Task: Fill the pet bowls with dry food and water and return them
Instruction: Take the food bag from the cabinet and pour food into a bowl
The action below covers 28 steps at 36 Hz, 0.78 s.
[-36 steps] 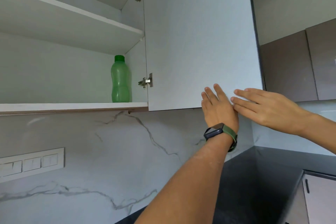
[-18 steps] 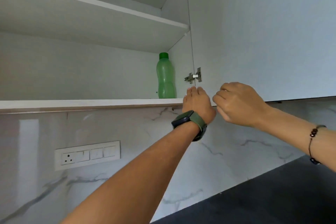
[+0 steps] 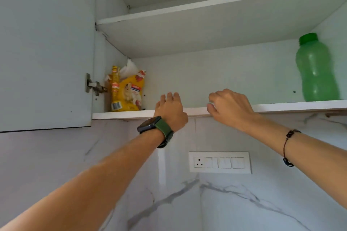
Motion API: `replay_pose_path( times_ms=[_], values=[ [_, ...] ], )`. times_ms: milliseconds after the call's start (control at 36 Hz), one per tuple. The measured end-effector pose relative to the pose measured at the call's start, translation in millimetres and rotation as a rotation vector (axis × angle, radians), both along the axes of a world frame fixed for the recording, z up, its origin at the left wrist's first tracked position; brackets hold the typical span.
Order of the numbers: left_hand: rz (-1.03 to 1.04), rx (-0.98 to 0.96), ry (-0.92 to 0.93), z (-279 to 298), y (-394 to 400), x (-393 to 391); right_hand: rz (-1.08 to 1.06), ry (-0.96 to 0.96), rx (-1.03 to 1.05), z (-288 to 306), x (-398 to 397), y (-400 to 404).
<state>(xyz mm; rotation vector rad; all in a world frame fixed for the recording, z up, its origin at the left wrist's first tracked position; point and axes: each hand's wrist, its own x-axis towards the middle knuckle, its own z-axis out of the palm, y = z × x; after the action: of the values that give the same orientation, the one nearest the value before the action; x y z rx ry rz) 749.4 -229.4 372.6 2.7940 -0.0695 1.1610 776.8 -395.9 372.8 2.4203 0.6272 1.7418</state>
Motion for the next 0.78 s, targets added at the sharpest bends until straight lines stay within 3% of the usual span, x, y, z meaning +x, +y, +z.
replay_pose_path(
  times_ms=[139, 278, 389, 528, 778],
  values=[
    [0.139, -0.043, -0.011, 7, 55, 9, 0.186, 0.051, 0.123, 19, 36, 62],
    [0.186, -0.252, -0.077, 16, 98, 25, 0.341, 0.128, 0.216, 33, 57, 107],
    [0.209, -0.360, -0.136, 32, 123, 41, 0.387, 0.249, 0.219, 46, 67, 130],
    [0.247, -0.509, -0.159, 50, 141, 62, 0.440, 0.258, 0.151, 56, 69, 149],
    [0.381, -0.510, 0.043, 62, 155, 95, 0.426, 0.165, 0.075, 53, 79, 153]
  ],
)
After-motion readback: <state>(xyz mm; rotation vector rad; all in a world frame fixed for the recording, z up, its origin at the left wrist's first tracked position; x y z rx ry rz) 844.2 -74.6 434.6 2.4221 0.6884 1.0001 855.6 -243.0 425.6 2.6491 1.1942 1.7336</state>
